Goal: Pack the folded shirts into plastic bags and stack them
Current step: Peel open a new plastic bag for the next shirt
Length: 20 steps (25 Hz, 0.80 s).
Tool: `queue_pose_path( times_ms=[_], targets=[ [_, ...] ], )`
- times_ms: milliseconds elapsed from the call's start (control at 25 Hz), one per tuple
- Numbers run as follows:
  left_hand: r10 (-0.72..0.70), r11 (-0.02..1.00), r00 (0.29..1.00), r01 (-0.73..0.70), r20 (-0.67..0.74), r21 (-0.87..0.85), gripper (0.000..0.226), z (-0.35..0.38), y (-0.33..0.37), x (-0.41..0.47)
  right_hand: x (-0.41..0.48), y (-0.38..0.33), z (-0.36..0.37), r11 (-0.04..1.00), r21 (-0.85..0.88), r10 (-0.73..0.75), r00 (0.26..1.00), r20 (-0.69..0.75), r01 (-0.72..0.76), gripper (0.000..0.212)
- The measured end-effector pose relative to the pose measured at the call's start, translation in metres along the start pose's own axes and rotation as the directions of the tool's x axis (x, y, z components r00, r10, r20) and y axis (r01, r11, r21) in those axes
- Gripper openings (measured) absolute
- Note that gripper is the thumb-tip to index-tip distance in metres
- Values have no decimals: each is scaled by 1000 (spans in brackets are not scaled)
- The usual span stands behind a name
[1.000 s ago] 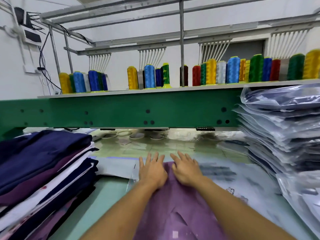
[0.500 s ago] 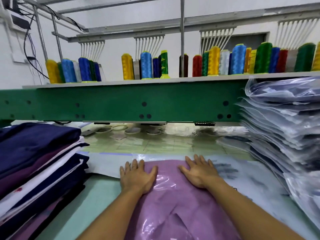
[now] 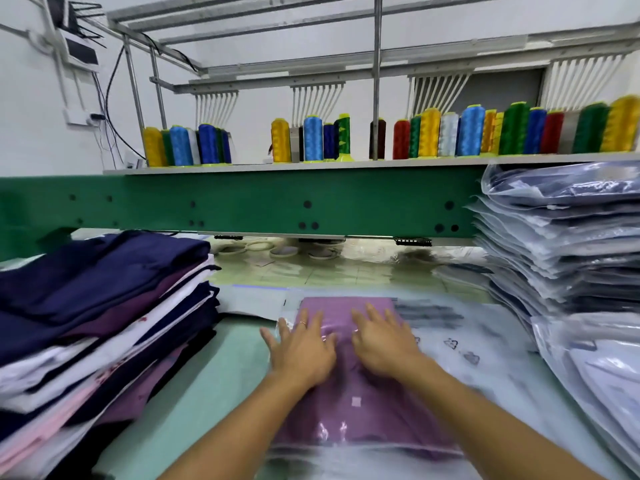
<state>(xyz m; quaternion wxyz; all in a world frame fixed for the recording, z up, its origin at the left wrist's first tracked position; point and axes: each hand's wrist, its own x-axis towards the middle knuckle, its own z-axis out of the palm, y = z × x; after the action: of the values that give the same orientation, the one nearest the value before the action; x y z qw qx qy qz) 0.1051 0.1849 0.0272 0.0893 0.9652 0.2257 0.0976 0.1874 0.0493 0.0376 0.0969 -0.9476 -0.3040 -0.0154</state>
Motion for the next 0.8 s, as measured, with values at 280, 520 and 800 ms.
queue_pose_path(
  times_ms=[280,520,800],
  targets=[
    [-34,999,999,35,33,-23,58,19,-12,-82,-92,-11,40,996,-79,-41,998,38,44,61],
    [-132,991,987,129,-90,-45,78,18,-32,-98,-123,32,31,989,-93,119,991,55,-113,76],
    [-260,955,933,211,-248,-206,42,5,-54,-114,-136,44,23,932,-171,287,938,-192,-320,62]
  ],
)
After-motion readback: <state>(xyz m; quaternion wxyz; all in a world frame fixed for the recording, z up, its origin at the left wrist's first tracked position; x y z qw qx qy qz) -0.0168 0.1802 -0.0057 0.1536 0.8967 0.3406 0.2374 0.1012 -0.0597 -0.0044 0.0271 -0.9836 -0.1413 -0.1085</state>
